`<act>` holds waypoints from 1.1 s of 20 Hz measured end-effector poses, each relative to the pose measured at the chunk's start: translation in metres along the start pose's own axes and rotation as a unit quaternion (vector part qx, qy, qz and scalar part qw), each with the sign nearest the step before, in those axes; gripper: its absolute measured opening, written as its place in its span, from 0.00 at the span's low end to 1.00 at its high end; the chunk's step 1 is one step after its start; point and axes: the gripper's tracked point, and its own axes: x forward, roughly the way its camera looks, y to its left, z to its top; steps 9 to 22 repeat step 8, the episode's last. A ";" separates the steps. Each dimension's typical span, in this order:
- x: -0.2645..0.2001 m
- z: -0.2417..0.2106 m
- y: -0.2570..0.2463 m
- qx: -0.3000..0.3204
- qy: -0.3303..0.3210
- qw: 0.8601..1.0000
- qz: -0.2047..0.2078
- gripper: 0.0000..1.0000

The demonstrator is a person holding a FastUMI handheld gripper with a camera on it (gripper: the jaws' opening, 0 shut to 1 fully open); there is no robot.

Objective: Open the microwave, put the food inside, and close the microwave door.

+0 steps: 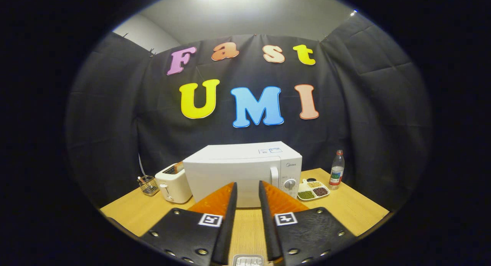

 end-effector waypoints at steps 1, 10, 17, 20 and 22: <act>-0.007 0.000 -0.001 -0.003 -0.003 1.000 -0.001 0.61; -0.034 0.016 0.006 -0.011 -0.026 1.000 0.000 0.98; -0.034 0.016 0.006 -0.011 -0.026 1.000 0.000 0.98; -0.034 0.016 0.006 -0.011 -0.026 1.000 0.000 0.98; -0.034 0.016 0.006 -0.011 -0.026 1.000 0.000 0.98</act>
